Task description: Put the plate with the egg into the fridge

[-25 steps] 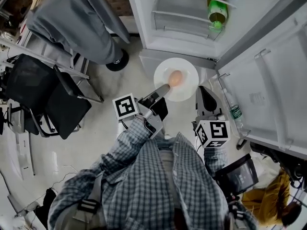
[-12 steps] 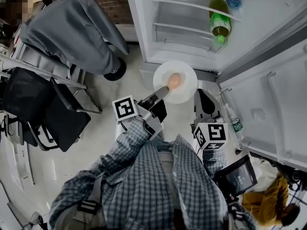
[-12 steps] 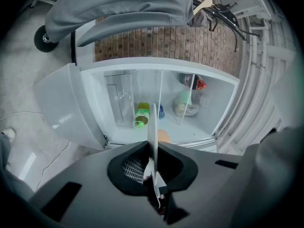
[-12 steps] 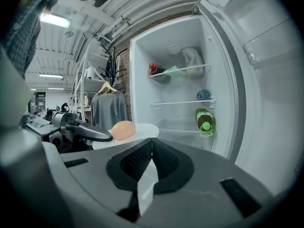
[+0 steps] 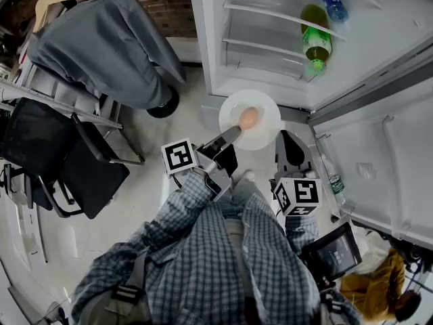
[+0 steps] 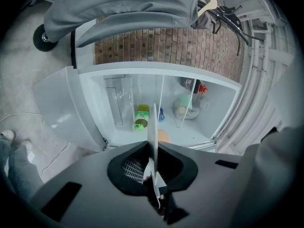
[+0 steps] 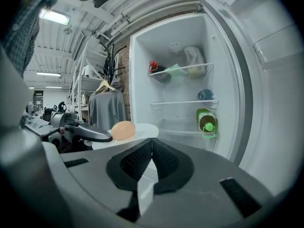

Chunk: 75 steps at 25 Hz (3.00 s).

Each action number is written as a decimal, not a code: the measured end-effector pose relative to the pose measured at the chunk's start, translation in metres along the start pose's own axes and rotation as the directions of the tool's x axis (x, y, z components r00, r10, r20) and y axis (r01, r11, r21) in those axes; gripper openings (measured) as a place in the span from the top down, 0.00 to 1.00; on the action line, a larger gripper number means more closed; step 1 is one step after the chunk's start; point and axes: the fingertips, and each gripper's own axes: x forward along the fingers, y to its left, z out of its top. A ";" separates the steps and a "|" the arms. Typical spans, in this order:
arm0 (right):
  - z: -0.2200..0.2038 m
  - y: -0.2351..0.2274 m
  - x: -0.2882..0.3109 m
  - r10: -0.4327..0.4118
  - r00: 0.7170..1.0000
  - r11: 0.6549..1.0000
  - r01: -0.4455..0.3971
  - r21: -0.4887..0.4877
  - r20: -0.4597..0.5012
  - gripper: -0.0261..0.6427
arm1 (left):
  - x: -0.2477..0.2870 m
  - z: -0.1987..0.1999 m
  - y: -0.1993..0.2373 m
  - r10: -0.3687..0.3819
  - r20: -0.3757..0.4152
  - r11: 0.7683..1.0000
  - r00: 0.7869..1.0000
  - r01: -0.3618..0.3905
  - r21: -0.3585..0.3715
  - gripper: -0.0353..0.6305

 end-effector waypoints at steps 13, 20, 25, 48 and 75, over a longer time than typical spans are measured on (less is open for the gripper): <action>0.005 -0.019 0.034 0.031 1.000 0.999 -0.031 -0.014 0.005 0.95 | 0.021 0.026 0.001 0.001 0.046 1.000 0.999 -0.001 0.008 0.91; 0.021 -0.042 0.065 0.050 0.999 0.998 -0.050 -0.025 0.020 0.95 | 0.053 0.047 -0.003 -0.005 0.070 1.000 0.998 0.003 0.018 0.91; 0.031 -0.060 0.083 0.048 0.999 0.998 -0.047 -0.038 0.024 0.95 | 0.076 0.059 -0.004 -0.014 0.093 1.000 0.996 0.013 0.011 0.91; 0.057 -0.117 0.131 0.077 0.997 0.990 -0.073 -0.117 0.030 0.95 | 0.158 0.096 0.008 0.015 0.158 0.999 0.987 -0.022 0.040 0.91; 0.063 -0.152 0.179 0.112 0.994 0.977 -0.111 -0.183 -0.003 0.95 | 0.225 0.141 0.044 0.084 0.204 0.992 0.975 -0.102 0.079 0.91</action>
